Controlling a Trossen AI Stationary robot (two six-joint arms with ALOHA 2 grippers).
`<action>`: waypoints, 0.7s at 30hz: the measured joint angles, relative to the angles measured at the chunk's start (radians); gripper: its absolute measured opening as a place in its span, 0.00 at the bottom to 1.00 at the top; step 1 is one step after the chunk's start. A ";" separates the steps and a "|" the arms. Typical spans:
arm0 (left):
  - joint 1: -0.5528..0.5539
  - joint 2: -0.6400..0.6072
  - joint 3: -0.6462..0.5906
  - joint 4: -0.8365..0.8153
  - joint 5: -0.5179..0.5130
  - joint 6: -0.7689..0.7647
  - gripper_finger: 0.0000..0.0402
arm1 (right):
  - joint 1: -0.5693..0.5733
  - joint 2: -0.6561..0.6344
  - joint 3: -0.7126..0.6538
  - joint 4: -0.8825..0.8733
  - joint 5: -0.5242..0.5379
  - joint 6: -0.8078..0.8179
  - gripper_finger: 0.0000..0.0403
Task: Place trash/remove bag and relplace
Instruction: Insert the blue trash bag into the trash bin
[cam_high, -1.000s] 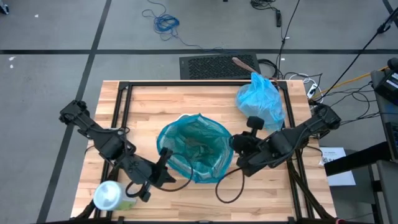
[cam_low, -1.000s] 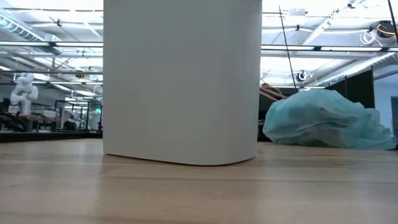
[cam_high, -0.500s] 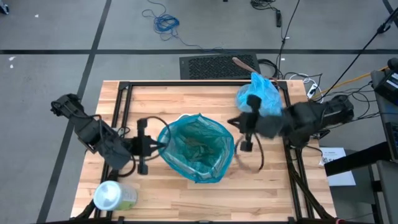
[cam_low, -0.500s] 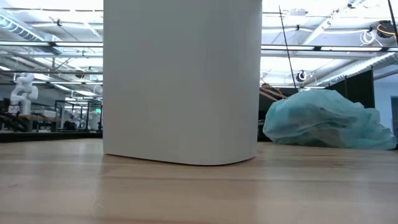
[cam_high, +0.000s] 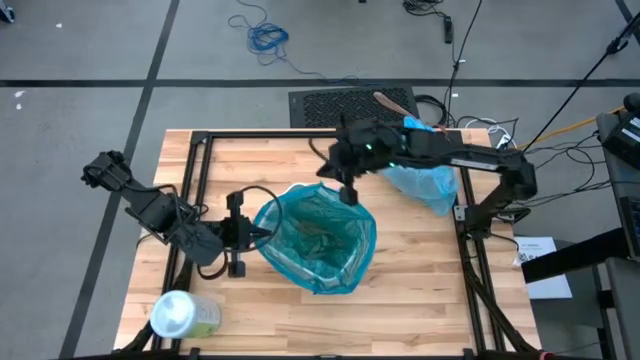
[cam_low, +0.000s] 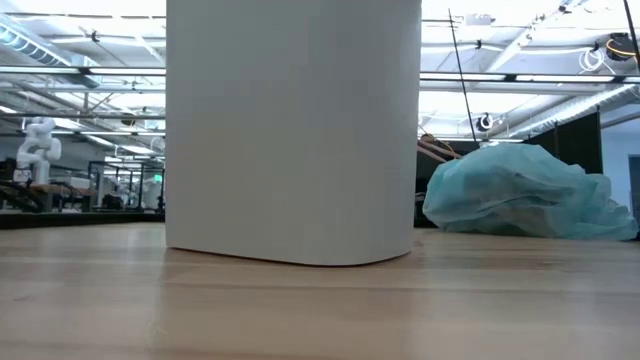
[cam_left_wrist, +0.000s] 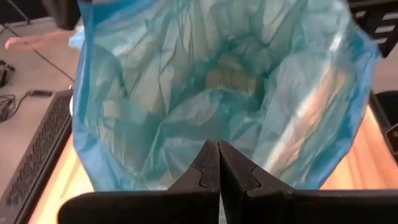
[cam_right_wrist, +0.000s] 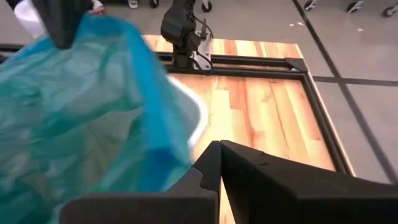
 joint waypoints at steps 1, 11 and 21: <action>0.000 0.001 -0.001 -0.014 0.000 -0.008 0.00 | -0.019 0.015 0.000 0.019 -0.031 -0.001 0.00; -0.001 -0.002 -0.001 -0.027 -0.039 -0.035 0.00 | -0.099 0.088 -0.001 0.079 -0.101 0.026 0.00; -0.001 -0.002 -0.001 -0.045 -0.044 -0.061 0.00 | 0.025 -0.070 0.001 0.074 -0.055 -0.005 0.00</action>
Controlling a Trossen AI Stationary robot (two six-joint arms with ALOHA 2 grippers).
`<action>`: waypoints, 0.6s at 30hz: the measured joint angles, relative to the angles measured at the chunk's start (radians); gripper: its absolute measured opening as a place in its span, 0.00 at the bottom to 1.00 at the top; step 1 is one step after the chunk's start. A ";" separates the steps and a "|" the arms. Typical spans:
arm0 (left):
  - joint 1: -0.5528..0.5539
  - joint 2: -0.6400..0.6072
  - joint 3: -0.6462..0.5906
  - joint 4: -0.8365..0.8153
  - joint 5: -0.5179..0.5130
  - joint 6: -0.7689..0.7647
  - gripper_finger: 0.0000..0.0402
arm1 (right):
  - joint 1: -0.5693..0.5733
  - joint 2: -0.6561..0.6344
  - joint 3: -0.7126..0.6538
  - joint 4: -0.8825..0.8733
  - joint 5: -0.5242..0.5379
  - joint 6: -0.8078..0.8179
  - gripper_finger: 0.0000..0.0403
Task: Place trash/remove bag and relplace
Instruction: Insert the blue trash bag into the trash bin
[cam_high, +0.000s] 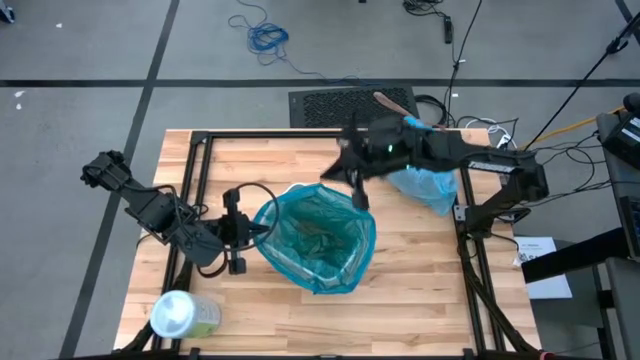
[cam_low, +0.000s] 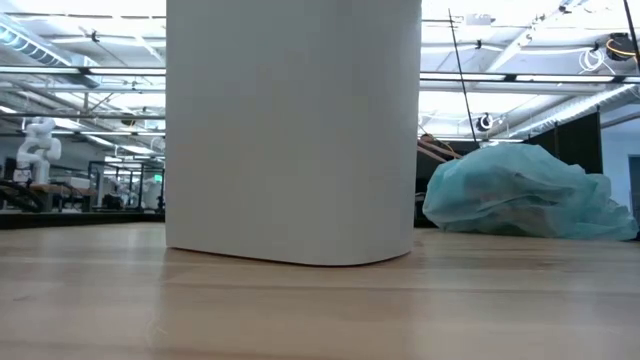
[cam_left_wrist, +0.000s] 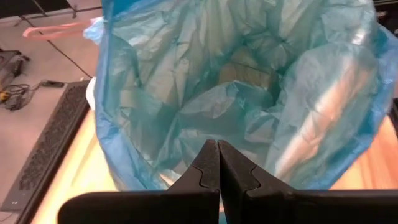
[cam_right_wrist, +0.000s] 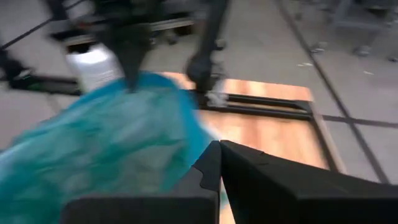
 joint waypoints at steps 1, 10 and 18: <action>0.000 0.000 0.000 0.000 -0.011 0.000 0.00 | 0.021 0.000 0.000 -0.002 -0.002 -0.006 0.00; 0.000 0.000 0.000 0.000 -0.034 -0.025 0.00 | 0.098 0.067 -0.002 -0.010 0.067 -0.075 0.00; 0.001 0.000 0.000 -0.026 -0.049 -0.027 0.00 | -0.040 0.145 -0.001 0.014 0.078 -0.022 0.00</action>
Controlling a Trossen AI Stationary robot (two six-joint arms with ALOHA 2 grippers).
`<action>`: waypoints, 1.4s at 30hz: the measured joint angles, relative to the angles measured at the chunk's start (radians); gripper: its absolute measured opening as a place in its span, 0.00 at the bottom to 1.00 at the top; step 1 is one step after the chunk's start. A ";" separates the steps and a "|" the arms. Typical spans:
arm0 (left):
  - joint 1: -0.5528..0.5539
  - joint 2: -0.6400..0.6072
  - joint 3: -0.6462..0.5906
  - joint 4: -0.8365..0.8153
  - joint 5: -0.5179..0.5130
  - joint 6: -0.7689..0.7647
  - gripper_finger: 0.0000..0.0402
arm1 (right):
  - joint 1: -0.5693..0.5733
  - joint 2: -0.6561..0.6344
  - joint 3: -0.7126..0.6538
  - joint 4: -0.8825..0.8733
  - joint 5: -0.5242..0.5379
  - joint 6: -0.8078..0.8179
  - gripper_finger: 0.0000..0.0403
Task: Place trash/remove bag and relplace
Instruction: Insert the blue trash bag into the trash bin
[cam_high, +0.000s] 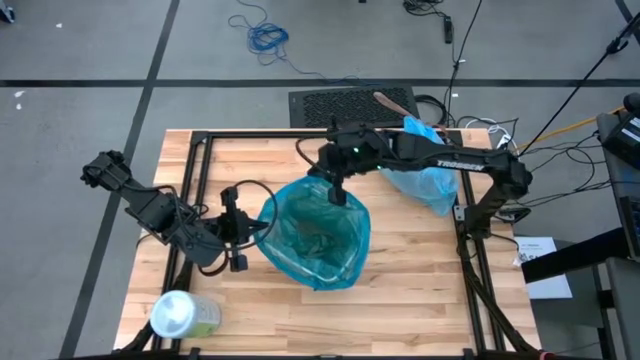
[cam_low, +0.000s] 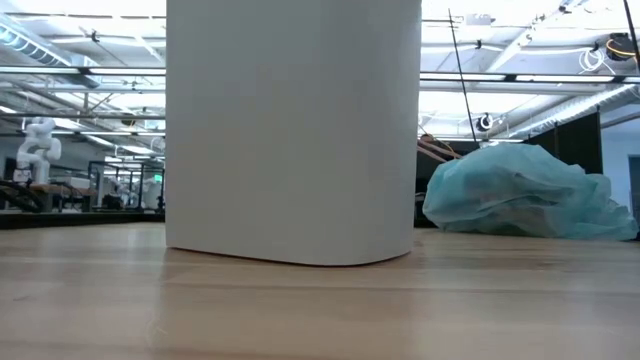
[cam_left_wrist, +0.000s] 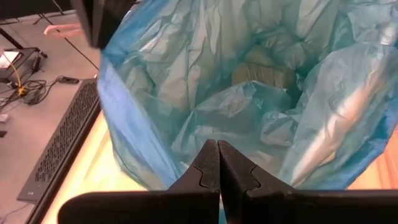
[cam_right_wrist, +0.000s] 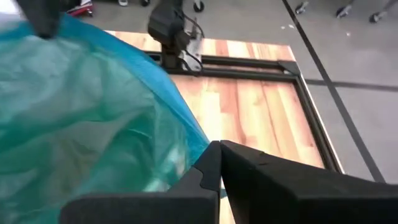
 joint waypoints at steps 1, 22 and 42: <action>0.000 0.000 0.000 0.000 0.000 -0.001 0.00 | -0.014 0.010 0.000 0.000 -0.009 0.002 0.00; -0.036 0.000 0.000 -0.108 -0.035 -0.157 0.00 | -0.052 0.079 0.000 -0.029 -0.077 0.026 0.00; -0.109 0.005 0.011 -0.246 -0.071 -0.333 0.00 | -0.053 0.075 0.001 -0.060 -0.072 0.026 0.00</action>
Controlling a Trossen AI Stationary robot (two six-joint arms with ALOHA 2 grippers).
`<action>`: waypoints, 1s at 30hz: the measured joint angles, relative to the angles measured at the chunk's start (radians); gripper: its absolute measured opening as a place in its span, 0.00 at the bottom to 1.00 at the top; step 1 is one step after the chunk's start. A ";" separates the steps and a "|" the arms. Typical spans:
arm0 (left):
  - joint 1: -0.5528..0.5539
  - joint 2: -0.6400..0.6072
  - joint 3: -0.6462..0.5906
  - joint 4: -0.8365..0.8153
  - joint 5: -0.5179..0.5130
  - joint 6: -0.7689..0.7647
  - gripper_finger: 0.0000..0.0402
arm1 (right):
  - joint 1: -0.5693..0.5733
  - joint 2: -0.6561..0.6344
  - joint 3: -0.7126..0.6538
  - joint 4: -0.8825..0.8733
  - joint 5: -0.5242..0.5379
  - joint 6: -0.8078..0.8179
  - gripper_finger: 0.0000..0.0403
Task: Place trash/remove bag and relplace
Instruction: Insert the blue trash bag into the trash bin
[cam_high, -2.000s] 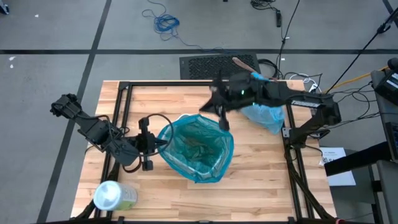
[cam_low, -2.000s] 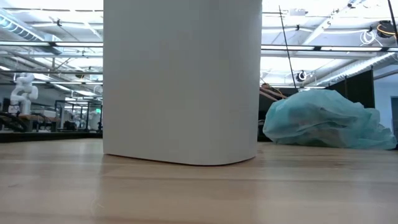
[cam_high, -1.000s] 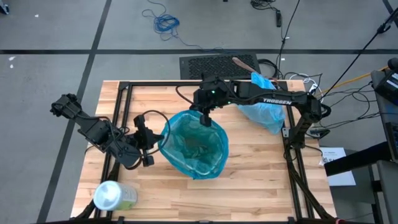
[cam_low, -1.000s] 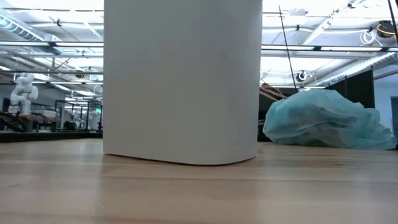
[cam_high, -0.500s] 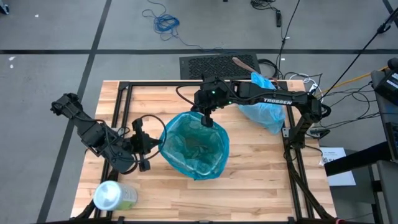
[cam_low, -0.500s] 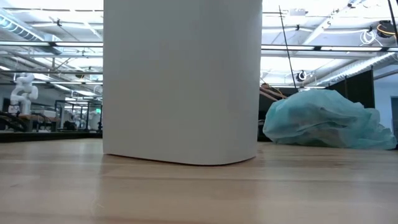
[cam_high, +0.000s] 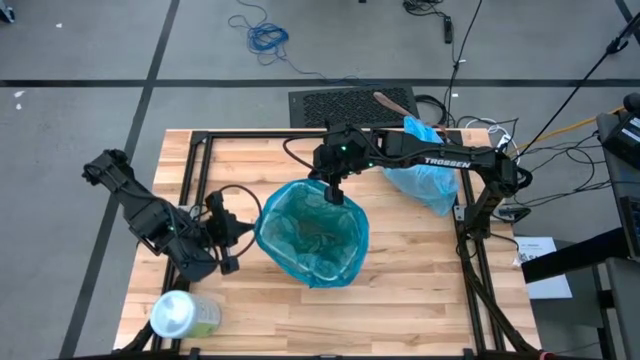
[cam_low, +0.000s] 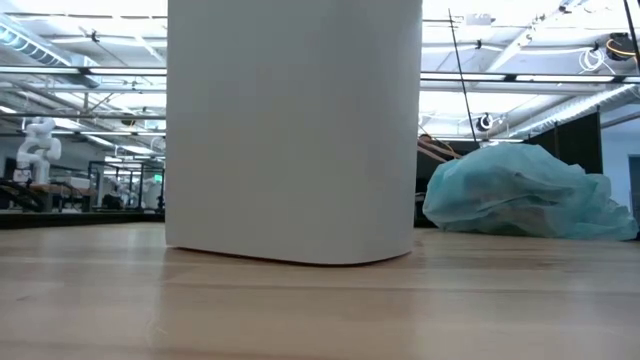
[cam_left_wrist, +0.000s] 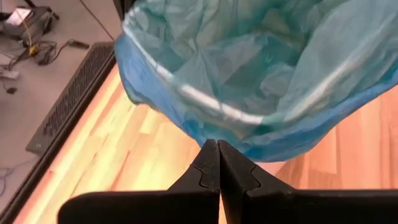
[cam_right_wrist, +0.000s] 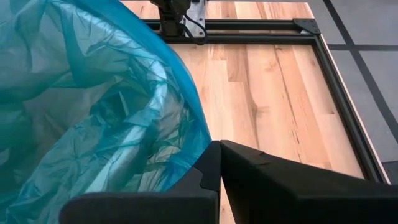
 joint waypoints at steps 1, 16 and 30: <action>-0.001 0.001 -0.007 -0.001 0.001 -0.004 0.00 | 0.000 0.000 0.000 0.000 0.000 0.000 0.00; -0.014 0.138 -0.024 0.038 0.046 -0.004 0.00 | 0.001 -0.002 0.002 -0.052 -0.003 0.000 0.00; -0.030 0.151 -0.024 0.098 0.072 0.021 0.00 | 0.032 -0.011 0.001 -0.095 0.020 -0.004 0.00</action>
